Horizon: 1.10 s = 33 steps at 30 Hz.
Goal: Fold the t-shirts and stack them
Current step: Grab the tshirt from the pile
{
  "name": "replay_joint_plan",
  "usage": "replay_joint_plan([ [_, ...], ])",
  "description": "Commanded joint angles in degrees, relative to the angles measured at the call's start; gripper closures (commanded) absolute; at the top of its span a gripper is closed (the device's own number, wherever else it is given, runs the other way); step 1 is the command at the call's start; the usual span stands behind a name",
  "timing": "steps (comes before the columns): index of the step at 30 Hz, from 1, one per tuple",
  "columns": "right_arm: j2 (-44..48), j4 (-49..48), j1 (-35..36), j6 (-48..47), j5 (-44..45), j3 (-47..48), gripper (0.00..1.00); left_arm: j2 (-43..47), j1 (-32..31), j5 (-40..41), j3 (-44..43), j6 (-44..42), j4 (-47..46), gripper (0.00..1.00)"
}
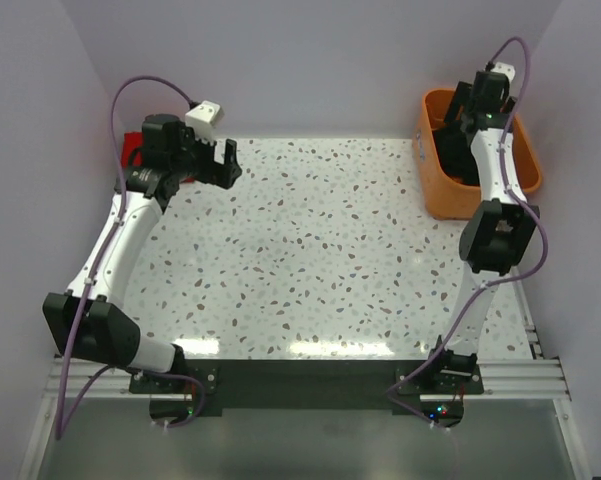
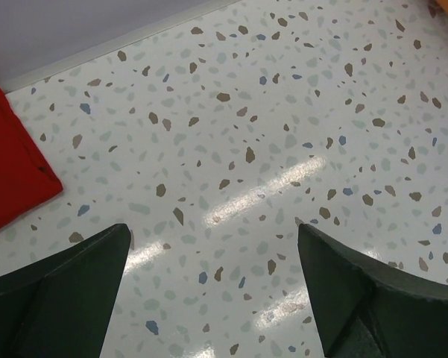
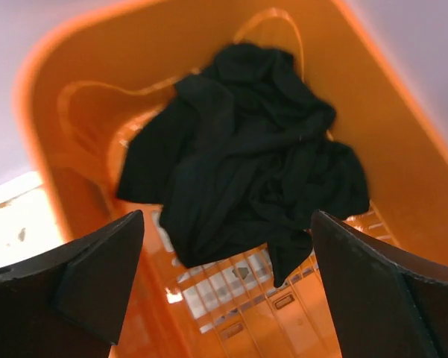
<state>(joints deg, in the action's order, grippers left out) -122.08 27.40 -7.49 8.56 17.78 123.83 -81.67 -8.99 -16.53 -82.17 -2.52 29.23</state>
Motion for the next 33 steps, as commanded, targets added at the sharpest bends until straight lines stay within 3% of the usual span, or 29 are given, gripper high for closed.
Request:
replay_joint_plan([
  [1, -3.2, -1.3, -0.8, 4.9, 6.3, 3.6, 0.05, -0.7, 0.5, -2.5, -1.2, 0.9, -0.6, 0.0],
  [5, -8.5, 0.3, -1.8, 3.7, 6.7, 5.9, 0.12, -2.7, 0.5, -2.8, -1.7, 0.7, -0.6, 0.0],
  [15, -17.2, 3.1, -2.5, 1.8, 5.4, 6.4, 0.08, -9.2, 0.9, -4.5, -5.5, 0.2, 0.9, 0.0],
  [20, -20.4, 3.6, -3.5, 2.5, 3.1, 7.2, 0.11, -10.6, 1.1, -4.5, -6.7, 0.3, 1.9, 0.0],
  [22, -21.0, 3.6, -3.8, 2.2, 2.3, 7.9, 0.23, -10.8, 1.1, -4.5, -6.7, 0.6, 2.0, 0.0],
  [23, -21.4, 3.5, -3.9, 2.0, 1.7, 8.2, 0.34, -10.8, 1.2, -4.5, -6.7, 0.9, 2.0, 0.0],
  [24, -21.3, 3.7, -4.3, 1.6, 0.9, 8.5, 0.61, -11.0, 1.2, -4.6, -6.9, 1.0, 2.1, 0.0],
  [26, -20.7, 3.7, -4.3, 0.8, -1.5, 8.9, 0.99, -11.2, 1.2, -4.7, -7.2, 1.3, 2.5, 0.0],
  [30, -12.3, 2.4, -4.4, 0.2, -4.8, 5.2, 1.0, -10.9, 1.2, -6.2, -7.5, 1.6, 2.0, 0.0],
  [33, -2.0, -4.5, -4.3, 0.7, -8.8, -4.2, 1.0, -10.2, 1.2, -7.8, -7.1, 2.1, 1.5, 0.0],
])
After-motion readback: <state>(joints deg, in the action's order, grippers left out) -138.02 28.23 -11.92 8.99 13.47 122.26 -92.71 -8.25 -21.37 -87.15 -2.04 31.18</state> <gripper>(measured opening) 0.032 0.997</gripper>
